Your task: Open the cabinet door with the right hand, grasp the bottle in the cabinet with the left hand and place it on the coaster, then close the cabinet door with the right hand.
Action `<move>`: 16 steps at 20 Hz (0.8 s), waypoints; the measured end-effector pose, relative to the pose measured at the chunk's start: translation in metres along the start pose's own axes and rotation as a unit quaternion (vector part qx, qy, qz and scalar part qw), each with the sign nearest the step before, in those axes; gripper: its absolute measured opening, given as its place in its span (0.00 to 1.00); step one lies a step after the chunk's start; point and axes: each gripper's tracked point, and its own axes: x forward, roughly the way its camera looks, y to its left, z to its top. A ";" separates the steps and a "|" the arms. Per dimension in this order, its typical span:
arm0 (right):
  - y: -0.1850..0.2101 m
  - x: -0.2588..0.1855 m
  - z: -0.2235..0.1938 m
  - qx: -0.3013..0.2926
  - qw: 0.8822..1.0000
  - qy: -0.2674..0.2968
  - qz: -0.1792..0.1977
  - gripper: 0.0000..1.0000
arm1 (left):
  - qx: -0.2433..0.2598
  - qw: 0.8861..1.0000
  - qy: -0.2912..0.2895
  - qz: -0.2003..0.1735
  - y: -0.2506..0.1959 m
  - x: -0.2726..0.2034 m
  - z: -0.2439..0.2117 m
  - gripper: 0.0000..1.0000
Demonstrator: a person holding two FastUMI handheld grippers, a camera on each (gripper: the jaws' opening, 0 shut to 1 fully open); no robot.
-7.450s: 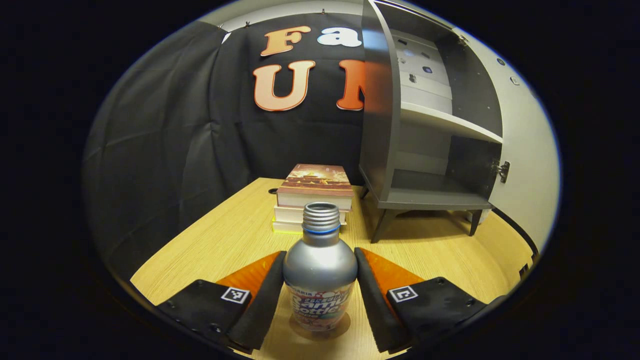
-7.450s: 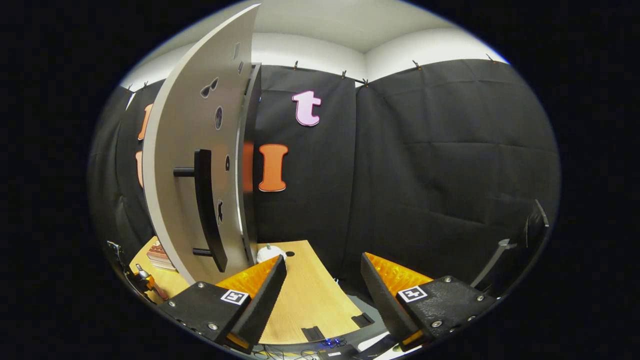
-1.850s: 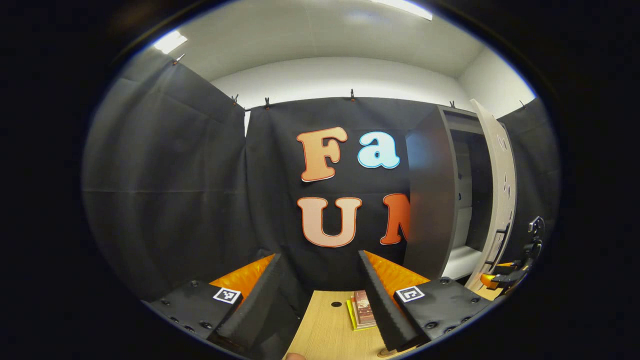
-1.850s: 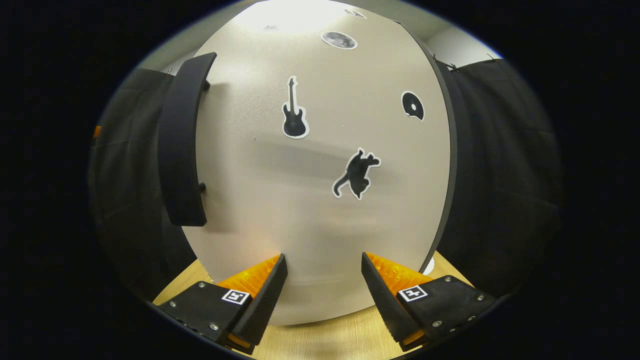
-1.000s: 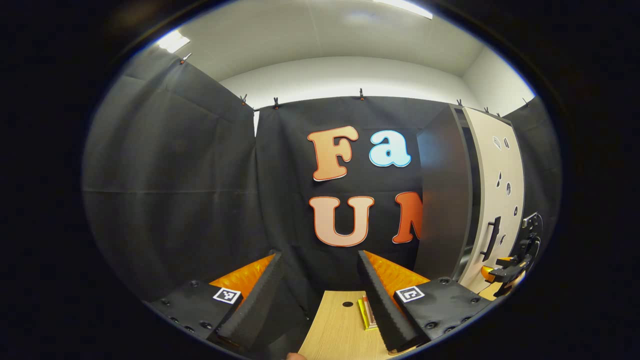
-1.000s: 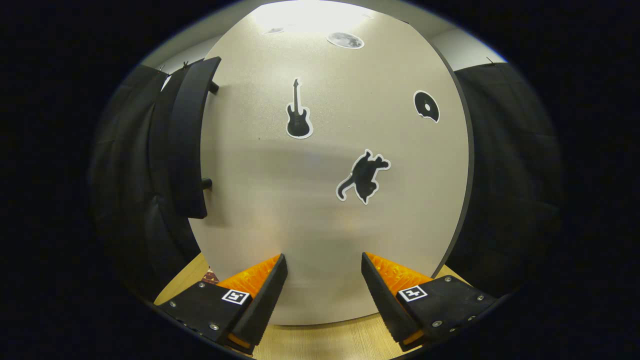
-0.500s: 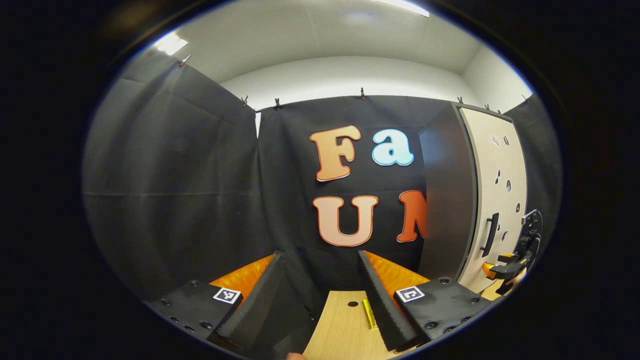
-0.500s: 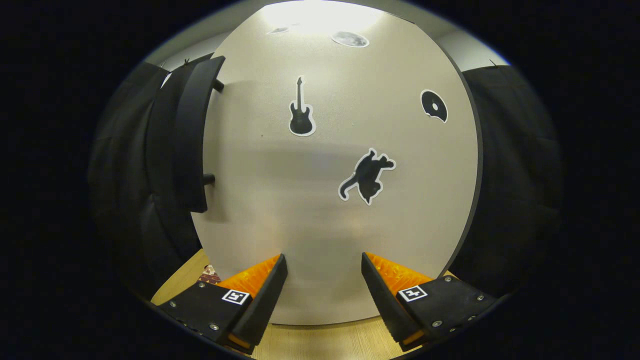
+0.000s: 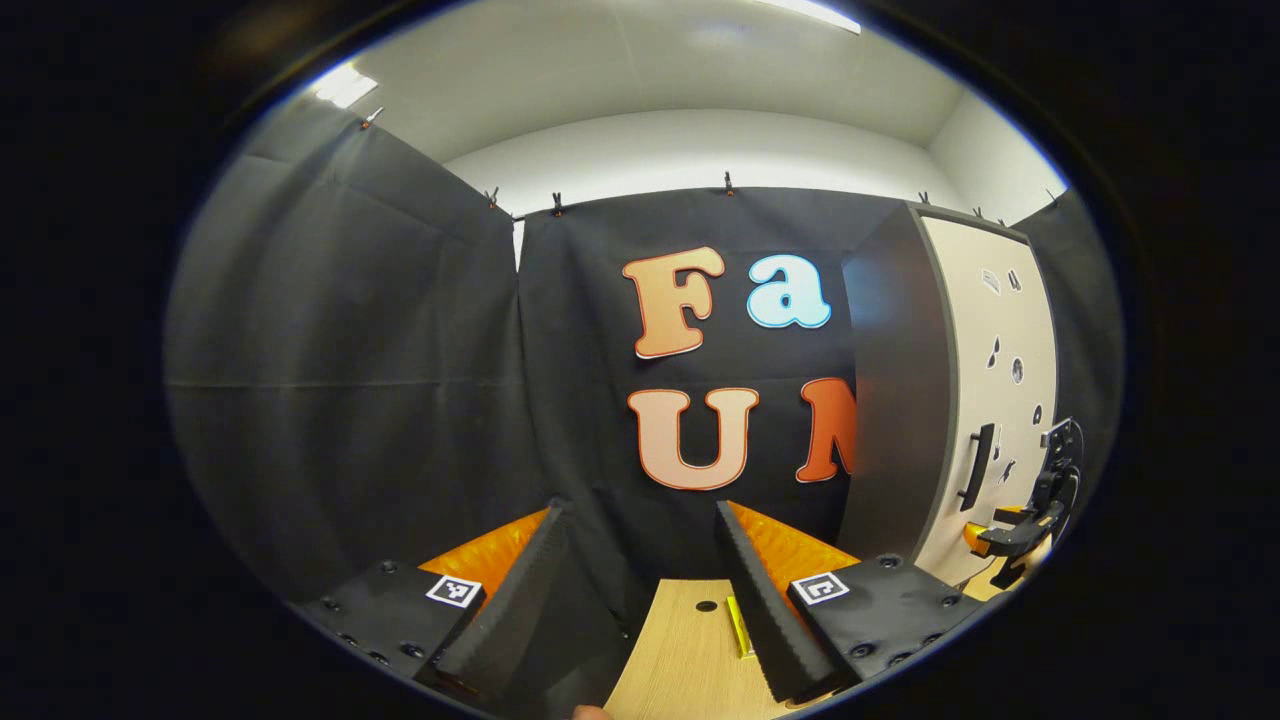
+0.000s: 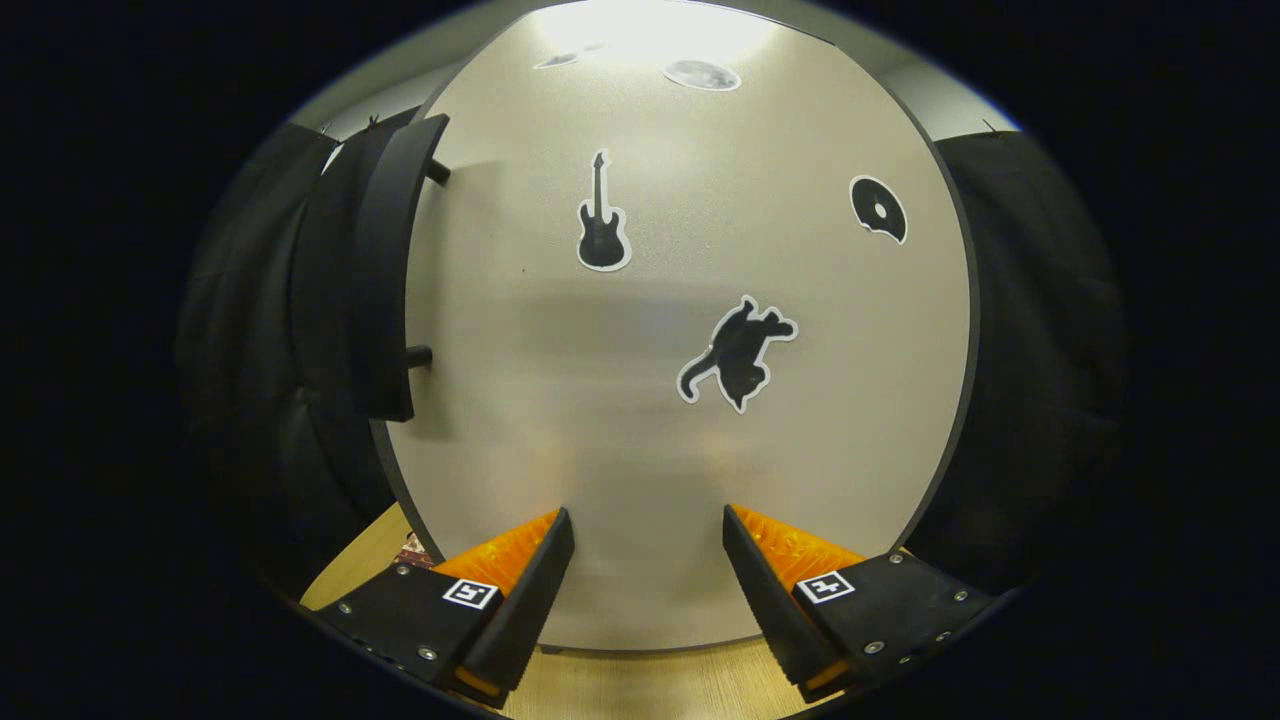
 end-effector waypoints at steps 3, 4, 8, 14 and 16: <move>-0.003 -0.002 0.001 -0.006 1.000 0.007 -0.006 0.93 | -0.001 1.000 0.001 -0.001 -0.002 0.000 0.000 0.97; -0.005 -0.005 0.004 -0.010 1.000 0.006 -0.006 0.93 | -0.002 1.000 0.001 -0.002 -0.004 0.001 0.001 0.94; -0.013 -0.024 0.030 -0.006 1.000 -0.003 0.018 0.93 | -0.008 1.000 -0.006 -0.009 -0.011 0.001 0.005 0.98; -0.055 -0.085 0.107 -0.010 0.999 -0.032 0.033 0.93 | -0.014 1.000 -0.015 -0.018 -0.022 0.002 0.012 0.97; -0.074 -0.113 0.143 -0.013 0.998 -0.060 0.026 0.93 | -0.018 1.000 -0.014 -0.021 -0.025 0.005 0.012 0.94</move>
